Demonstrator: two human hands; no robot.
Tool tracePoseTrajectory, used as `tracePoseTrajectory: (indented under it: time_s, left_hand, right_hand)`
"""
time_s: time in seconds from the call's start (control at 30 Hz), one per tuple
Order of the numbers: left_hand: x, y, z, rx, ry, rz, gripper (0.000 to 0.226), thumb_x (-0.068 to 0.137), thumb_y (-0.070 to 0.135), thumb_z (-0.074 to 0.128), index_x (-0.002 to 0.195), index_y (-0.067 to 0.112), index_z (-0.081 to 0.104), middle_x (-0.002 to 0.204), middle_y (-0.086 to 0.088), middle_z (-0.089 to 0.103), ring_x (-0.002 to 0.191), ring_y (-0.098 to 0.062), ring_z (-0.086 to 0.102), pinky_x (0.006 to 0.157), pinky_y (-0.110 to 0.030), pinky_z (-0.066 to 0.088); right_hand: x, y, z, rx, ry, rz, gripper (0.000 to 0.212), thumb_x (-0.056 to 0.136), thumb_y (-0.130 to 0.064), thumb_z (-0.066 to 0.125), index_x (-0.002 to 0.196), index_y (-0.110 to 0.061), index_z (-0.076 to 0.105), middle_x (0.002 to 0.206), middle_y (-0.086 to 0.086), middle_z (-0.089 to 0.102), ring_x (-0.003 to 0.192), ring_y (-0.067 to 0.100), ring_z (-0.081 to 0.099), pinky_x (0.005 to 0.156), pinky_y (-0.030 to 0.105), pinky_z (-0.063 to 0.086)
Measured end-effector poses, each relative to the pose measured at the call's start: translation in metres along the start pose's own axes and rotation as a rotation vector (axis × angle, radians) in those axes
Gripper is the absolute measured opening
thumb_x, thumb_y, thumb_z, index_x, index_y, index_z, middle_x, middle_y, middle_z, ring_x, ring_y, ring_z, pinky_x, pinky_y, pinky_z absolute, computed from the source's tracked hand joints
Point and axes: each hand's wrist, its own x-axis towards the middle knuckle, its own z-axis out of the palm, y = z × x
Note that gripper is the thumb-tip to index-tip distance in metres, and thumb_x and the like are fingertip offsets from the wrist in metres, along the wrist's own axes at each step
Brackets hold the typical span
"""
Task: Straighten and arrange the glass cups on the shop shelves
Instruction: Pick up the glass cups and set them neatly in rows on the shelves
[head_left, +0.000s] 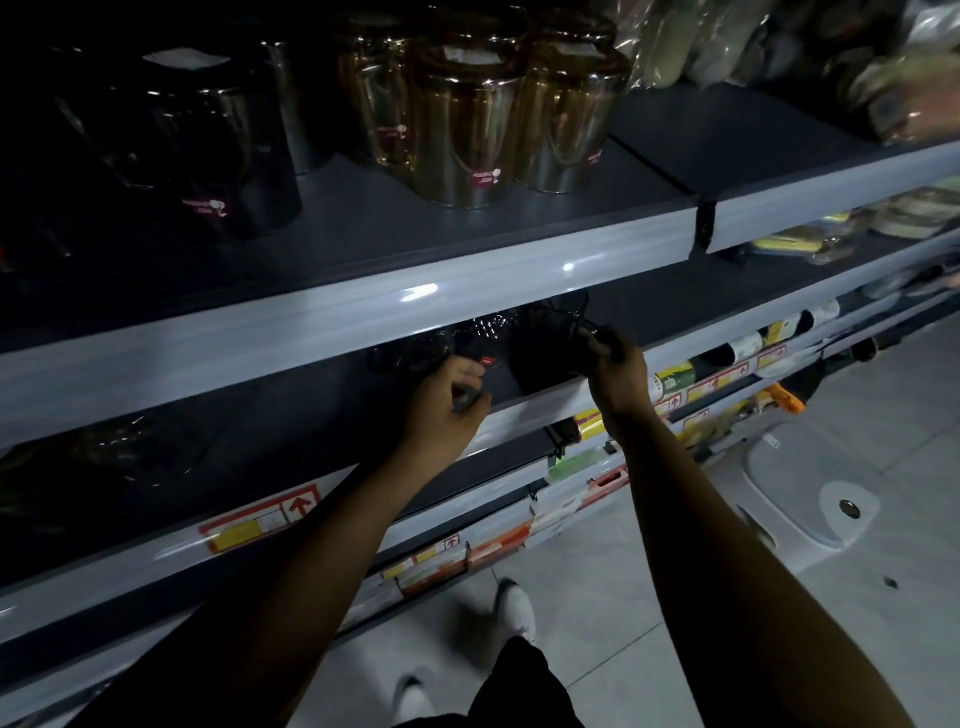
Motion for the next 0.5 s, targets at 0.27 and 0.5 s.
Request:
tracePoseTrajectory:
  time_s: [0.27, 0.5]
  left_hand:
    - [0.003, 0.011, 0.017, -0.106, -0.081, -0.008, 0.022, 0.091, 0.001, 0.068, 0.111, 0.004, 0.062, 0.105, -0.011, 0.065, 0.097, -0.019, 0.061, 0.081, -0.012, 0.046]
    - [0.004, 0.045, 0.026, -0.422, -0.239, -0.179, 0.079, 0.077, 0.033, 0.084, 0.143, 0.014, 0.044, 0.134, -0.005, 0.057, 0.110, -0.016, 0.062, 0.089, -0.020, 0.055]
  right_hand:
    - [-0.039, -0.015, -0.039, 0.283, -0.048, 0.047, 0.027, 0.105, -0.016, 0.053, 0.113, 0.007, 0.064, 0.109, 0.024, 0.071, 0.097, 0.040, 0.071, 0.088, 0.051, 0.057]
    - [-0.074, -0.049, -0.072, 0.327, -0.215, 0.108, 0.023, 0.101, -0.023, 0.056, 0.106, -0.004, 0.069, 0.100, 0.021, 0.068, 0.079, 0.026, 0.070, 0.070, 0.034, 0.058]
